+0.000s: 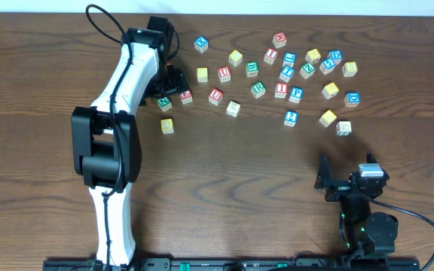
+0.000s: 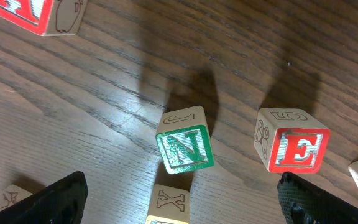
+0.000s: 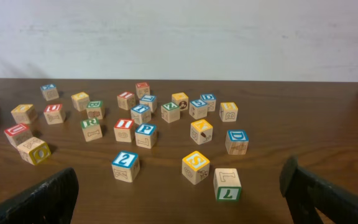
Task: Spell out NEURIPS
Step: 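Lower the left gripper around the green N block and close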
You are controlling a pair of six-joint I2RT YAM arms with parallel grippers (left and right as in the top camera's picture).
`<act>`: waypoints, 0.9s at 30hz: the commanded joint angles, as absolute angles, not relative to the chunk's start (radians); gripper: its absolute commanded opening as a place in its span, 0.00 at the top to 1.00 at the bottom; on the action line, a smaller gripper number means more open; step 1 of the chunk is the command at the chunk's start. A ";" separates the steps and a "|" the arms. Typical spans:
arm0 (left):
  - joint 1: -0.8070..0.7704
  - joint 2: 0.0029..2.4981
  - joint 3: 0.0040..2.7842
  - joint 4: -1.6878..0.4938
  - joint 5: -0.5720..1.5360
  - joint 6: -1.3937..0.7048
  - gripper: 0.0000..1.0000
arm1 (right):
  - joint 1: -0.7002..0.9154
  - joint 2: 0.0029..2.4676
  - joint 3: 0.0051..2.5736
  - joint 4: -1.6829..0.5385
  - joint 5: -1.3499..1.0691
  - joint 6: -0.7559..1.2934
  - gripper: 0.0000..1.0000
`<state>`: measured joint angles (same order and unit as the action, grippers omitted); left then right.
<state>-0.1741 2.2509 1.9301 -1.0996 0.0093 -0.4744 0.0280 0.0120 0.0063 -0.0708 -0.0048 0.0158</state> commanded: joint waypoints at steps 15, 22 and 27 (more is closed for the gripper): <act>-0.170 2.255 1.852 -1.045 0.014 -0.477 0.04 | 0.020 0.007 0.006 -0.076 -0.007 0.029 0.01; -0.169 2.255 1.851 -1.042 0.011 -0.477 0.04 | 0.020 0.007 0.006 -0.076 -0.006 0.029 0.01; -0.169 2.256 1.848 -1.036 0.007 -0.477 0.04 | 0.020 0.007 0.006 -0.076 -0.007 0.029 0.01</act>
